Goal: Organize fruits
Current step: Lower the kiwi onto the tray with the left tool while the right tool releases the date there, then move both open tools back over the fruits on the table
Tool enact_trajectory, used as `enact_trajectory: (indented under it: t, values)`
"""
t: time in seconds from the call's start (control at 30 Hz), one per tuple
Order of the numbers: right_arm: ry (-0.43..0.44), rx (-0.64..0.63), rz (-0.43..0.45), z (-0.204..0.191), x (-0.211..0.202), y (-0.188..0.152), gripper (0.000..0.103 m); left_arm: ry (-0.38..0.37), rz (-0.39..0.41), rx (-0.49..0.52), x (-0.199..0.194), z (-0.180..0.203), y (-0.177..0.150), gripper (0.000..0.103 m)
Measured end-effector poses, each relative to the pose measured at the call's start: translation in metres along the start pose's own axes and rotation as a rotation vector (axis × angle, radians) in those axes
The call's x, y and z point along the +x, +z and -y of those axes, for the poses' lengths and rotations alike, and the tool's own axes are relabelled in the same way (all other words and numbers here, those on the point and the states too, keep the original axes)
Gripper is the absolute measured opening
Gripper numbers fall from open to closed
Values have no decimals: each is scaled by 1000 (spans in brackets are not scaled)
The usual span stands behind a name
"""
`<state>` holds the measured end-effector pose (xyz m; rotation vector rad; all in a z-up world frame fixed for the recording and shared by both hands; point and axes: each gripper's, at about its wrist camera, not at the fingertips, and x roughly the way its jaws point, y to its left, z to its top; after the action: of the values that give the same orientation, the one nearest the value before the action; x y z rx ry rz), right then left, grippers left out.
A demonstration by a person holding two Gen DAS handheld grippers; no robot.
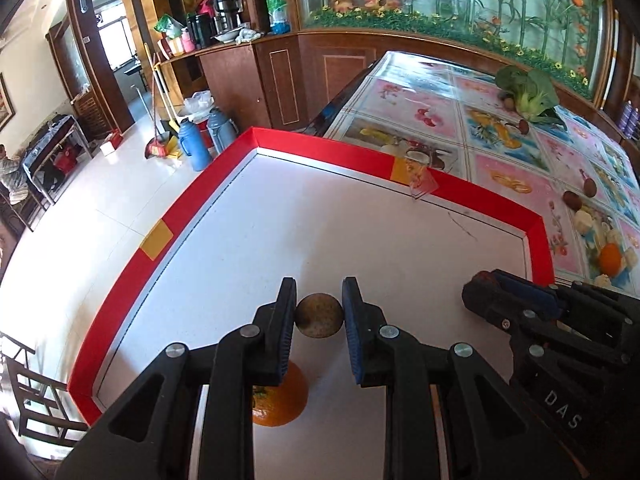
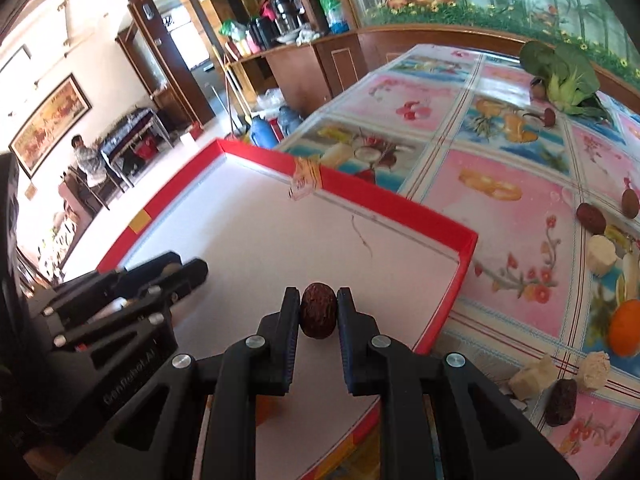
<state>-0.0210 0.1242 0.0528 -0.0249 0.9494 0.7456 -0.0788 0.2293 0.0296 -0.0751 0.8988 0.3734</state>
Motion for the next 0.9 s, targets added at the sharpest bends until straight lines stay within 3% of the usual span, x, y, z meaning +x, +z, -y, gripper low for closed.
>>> enact_trajectory:
  t: [0.1, 0.2, 0.23, 0.3, 0.53, 0.9]
  values:
    - [-8, -19, -4, -1, -2, -1, 17, 39, -2, 15, 1, 4, 0, 26]
    - [6, -20, 0, -1, -4, -2, 21, 76, 6, 25, 0, 6, 0, 46]
    - [12, -20, 1, 0, -7, -2, 27, 93, 18, 29, -2, 7, 0, 56]
    - [14, -17, 14, 2, -11, 0, 41, 121, 41, 38, -7, 10, 0, 66]
    - [21, 58, 98, 29, -44, 7, 48, 98, 63, 20, -25, 19, 0, 88]
    - [-37, 206, 200, 79, -93, 11, 49, 15, 59, 84, -51, 65, -3, 92]
